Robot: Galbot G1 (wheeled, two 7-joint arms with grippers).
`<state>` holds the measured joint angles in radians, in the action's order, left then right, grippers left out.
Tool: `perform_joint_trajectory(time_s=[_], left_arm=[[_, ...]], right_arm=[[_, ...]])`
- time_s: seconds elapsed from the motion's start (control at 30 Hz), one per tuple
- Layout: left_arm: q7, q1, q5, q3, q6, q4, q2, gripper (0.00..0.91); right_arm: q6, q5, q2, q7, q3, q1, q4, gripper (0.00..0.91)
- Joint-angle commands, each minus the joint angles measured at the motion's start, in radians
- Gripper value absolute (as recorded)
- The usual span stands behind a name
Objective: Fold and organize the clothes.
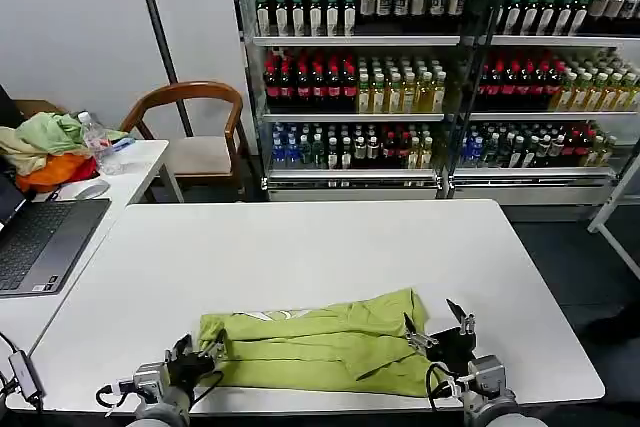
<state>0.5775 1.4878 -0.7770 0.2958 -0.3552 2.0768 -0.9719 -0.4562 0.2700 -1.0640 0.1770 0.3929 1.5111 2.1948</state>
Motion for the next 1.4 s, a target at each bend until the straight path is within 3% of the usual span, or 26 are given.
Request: perform_joint_trajectory(time_s=[0.03,0.5,0.73,1.03,1.4], left_arm=[[0.003,0.002,0.011,-0.025,-0.004,-0.005,-0.014,0.040],[-0.047,-0.044,0.031,0.007,-0.007,-0.034,-0.034,0.040],[-0.102,-0.029,0.069,0.070,-0.064,0.017,-0.029,0.040],[-0.164,0.019,0.084,0.366,-0.200,0.017,0.009,0.040],[-0.196,0.035,0.069,0.656,-0.223,-0.104,0.070,0.040]], right_arm=[[0.003,-0.009,-0.003,0.000,0.003,0.006,0.002,0.907],[0.003,-0.011,-0.006,0.002,0.005,0.004,0.007,0.907],[0.002,-0.010,-0.005,0.004,0.008,-0.013,0.005,0.907],[0.009,-0.005,0.001,0.004,0.030,-0.013,0.005,0.907],[0.026,0.007,0.001,0.002,0.070,-0.008,0.015,0.907]])
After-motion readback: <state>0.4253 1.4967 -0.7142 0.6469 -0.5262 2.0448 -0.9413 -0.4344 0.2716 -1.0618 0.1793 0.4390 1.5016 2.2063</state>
